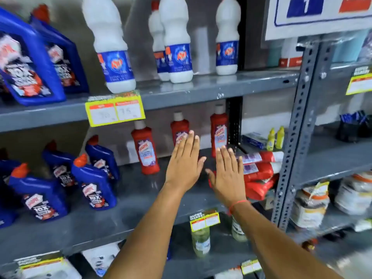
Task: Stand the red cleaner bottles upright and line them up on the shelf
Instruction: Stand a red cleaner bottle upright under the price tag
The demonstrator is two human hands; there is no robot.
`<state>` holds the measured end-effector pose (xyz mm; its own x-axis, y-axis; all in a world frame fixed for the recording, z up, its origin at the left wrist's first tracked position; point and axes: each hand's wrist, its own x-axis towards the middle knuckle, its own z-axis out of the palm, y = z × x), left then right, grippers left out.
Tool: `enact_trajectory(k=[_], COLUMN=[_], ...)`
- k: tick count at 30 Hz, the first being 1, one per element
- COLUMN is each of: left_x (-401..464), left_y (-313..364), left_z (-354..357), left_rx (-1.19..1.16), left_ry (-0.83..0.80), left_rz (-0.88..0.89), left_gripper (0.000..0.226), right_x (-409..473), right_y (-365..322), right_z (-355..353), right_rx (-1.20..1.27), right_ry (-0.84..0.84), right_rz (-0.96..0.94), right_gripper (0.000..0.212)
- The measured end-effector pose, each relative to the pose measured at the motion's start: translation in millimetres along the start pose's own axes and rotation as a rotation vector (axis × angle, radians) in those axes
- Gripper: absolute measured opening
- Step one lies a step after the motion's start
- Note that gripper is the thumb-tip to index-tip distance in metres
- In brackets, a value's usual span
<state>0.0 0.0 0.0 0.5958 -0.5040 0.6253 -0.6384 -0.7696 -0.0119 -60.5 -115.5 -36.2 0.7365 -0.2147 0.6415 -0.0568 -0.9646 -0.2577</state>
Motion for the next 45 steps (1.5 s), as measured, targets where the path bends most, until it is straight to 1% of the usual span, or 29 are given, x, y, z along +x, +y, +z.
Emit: enact_trajectory(k=[1, 3, 5, 7, 9, 10, 12, 14, 17, 19, 22, 24, 26, 28, 31, 34, 37, 40, 42, 45], left_x=[1.3, 6.0, 13.7, 25.5, 41.1, 47.9, 62.2, 75.3, 89.5, 94.6, 96.8, 94.5, 90.2, 82.9, 63.8, 40.1, 20.9, 2.1, -12.9, -40.2], left_y=[-1.1, -6.6, -12.1, -15.4, -15.2, -12.2, -3.2, 0.4, -7.8, -14.4, -16.0, -16.4, -21.3, -28.8, -41.5, -59.4, -82.2, -110.9, -127.9, -151.2], left_z=[11.0, 37.8, 64.0, 88.1, 111.4, 121.7, 139.0, 151.8, 157.4, 156.5, 154.1, 150.3, 143.1, 134.4, 121.8, 113.0, 105.3, 94.9, 91.3, 86.6], left_rx=[-0.004, -0.037, -0.099, -0.219, -0.364, -0.444, -0.611, -0.676, -0.760, -0.808, -0.829, -0.854, -0.882, -0.908, -0.962, -1.013, -0.981, -0.923, -0.906, -0.894], left_ry=[-0.046, -0.130, -0.266, -0.410, -0.567, -0.642, -0.772, -0.893, -1.069, -1.155, -1.179, -1.191, -1.208, -1.198, -1.099, -0.983, -0.897, -0.784, -0.728, -0.603], left_rz=[-0.032, -0.077, -0.129, -0.189, -0.239, -0.264, -0.324, -0.356, -0.392, -0.430, -0.465, -0.466, -0.464, -0.468, -0.494, -0.552, -0.576, -0.590, -0.611, -0.673], left_gripper=[0.062, 0.061, 0.058, 0.051, 0.043, 0.040, 0.035, 0.032, 0.034, 0.037, 0.037, 0.040, 0.042, 0.042, 0.045, 0.054, 0.053, 0.052, 0.058, 0.065], right_x=[-3.4, -10.5, -21.6, -25.8, -23.6, -20.1, -7.8, 5.4, 16.6, 18.0, 15.4, 12.4, 9.1, 4.7, -0.1, 1.5, 8.1, 18.1, 24.7, 35.5], right_y=[4.8, 15.4, 25.5, 29.1, 28.9, 28.9, 32.6, 40.2, 49.6, 49.9, 48.2, 48.6, 46.7, 44.3, 43.5, 39.2, 25.8, 1.6, -12.8, -39.0], right_z=[9.5, 31.2, 57.5, 76.9, 92.3, 97.9, 106.1, 112.1, 120.4, 124.6, 129.8, 131.8, 131.5, 129.8, 125.8, 122.5, 125.7, 132.4, 138.1, 151.2], right_rx=[0.037, 0.096, 0.246, 0.550, 0.818, 0.898, 1.040, 1.177, 1.339, 1.379, 1.336, 1.273, 1.253, 1.208, 1.109, 1.114, 1.047, 0.959, 0.897, 0.800], right_ry=[-0.051, -0.095, -0.158, -0.185, -0.144, -0.129, -0.109, -0.110, -0.043, -0.013, -0.012, -0.031, -0.051, -0.087, -0.173, -0.294, -0.412, -0.502, -0.555, -0.651], right_rz=[0.046, 0.095, 0.226, 0.495, 0.831, 0.994, 1.217, 1.321, 1.374, 1.398, 1.404, 1.385, 1.316, 1.210, 0.991, 0.818, 0.681, 0.510, 0.392, 0.255], right_gripper=[0.063, 0.066, 0.060, 0.044, 0.033, 0.031, 0.034, 0.036, 0.039, 0.041, 0.043, 0.040, 0.033, 0.030, 0.031, 0.035, 0.034, 0.040, 0.042, 0.038])
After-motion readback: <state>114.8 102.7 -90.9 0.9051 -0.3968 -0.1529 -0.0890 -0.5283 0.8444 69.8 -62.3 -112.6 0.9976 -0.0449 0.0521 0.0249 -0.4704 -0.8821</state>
